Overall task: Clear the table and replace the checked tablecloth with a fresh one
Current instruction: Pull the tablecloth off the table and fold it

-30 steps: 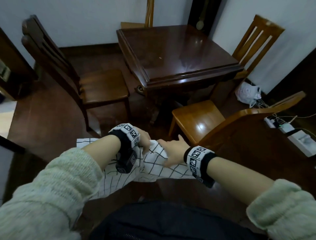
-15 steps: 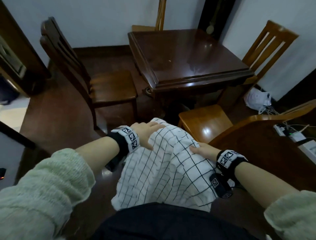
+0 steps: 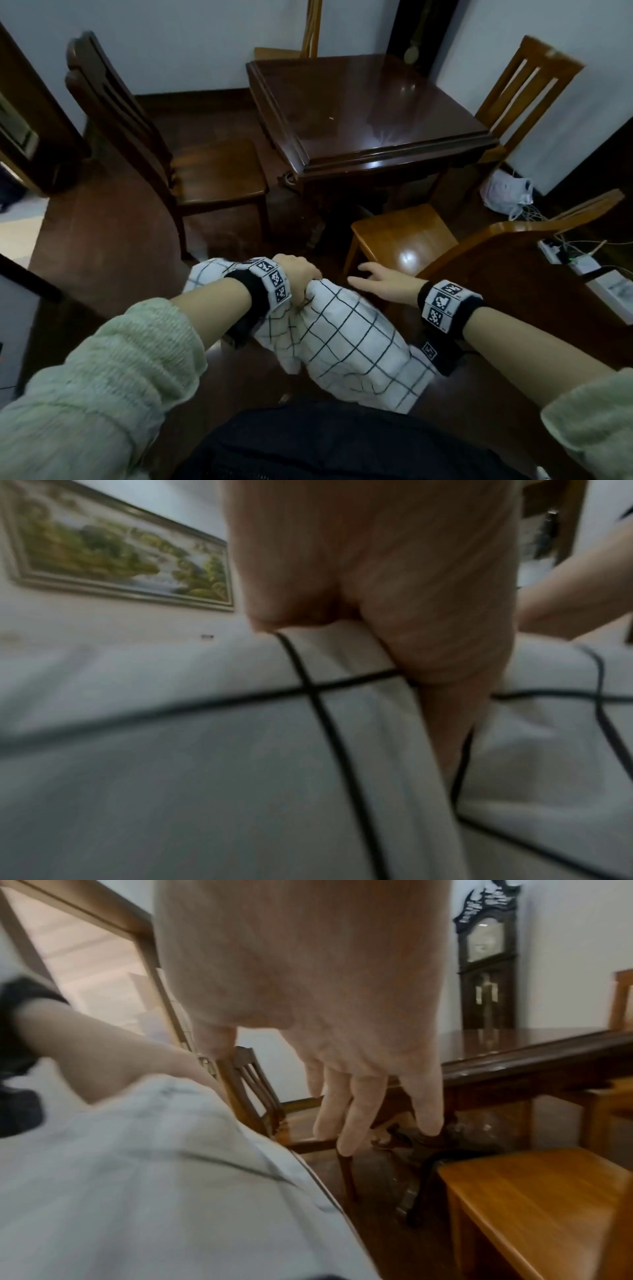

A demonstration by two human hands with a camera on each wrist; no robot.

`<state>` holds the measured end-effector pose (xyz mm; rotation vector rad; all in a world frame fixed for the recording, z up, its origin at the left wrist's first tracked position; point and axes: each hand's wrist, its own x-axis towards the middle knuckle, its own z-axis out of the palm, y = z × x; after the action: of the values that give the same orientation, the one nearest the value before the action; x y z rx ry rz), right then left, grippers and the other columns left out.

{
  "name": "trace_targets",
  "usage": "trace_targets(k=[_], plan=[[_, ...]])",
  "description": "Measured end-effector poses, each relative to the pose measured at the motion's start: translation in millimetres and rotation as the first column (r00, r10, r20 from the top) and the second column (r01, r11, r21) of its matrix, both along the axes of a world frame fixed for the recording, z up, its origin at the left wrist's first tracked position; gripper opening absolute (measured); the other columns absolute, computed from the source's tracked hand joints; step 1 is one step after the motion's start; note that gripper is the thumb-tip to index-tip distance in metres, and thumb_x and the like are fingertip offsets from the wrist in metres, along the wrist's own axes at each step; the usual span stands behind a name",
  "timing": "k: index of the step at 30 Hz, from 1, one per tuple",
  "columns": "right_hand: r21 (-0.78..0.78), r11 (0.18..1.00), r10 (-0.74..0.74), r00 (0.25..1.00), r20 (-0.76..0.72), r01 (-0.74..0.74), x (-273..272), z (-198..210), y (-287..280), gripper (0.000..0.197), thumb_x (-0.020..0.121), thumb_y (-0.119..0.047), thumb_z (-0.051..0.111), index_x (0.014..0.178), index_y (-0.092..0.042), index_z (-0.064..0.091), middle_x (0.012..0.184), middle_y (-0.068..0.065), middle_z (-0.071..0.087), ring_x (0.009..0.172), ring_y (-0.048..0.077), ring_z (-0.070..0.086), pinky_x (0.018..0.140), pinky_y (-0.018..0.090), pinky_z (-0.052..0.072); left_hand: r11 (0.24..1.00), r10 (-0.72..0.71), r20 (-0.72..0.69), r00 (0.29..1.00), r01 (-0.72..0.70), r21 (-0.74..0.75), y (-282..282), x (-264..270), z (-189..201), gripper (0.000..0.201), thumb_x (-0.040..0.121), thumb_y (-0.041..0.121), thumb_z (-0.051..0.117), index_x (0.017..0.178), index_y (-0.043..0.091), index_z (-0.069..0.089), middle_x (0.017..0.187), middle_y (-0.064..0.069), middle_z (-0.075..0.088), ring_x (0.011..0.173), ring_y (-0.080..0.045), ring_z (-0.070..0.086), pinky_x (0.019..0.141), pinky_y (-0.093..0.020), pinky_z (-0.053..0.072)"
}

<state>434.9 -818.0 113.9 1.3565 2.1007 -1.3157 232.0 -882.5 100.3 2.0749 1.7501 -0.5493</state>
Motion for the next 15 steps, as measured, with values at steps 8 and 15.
trace_targets(k=[8,15], plan=[[0.311,0.804,0.471,0.861,0.190,-0.508,-35.1,-23.5,-45.7,0.071,0.080,-0.059,0.062,0.136,-0.023,0.036,0.122,-0.002,0.062,0.112,0.024,0.057,0.106,0.049,0.033,0.819,0.178,0.055,0.982,-0.117,-0.562,15.5,-9.1,-9.0,0.048,0.066,0.036,0.078,0.110,0.021,0.068,0.104,-0.005,0.071,0.096,-0.027,0.068,0.084,-0.041,0.055],[0.147,0.989,0.040,0.992,-0.122,-0.021,-4.9,-47.9,-24.6,0.041,0.085,-0.039,0.065,0.122,-0.027,0.051,0.110,-0.005,0.062,0.101,0.015,0.061,0.091,0.040,0.051,0.988,0.156,0.230,0.961,-0.155,-0.023,11.6,-25.8,-7.6,0.075,0.080,0.051,0.066,0.144,0.029,0.034,0.140,0.002,0.045,0.124,-0.021,0.048,0.102,-0.038,0.042]])
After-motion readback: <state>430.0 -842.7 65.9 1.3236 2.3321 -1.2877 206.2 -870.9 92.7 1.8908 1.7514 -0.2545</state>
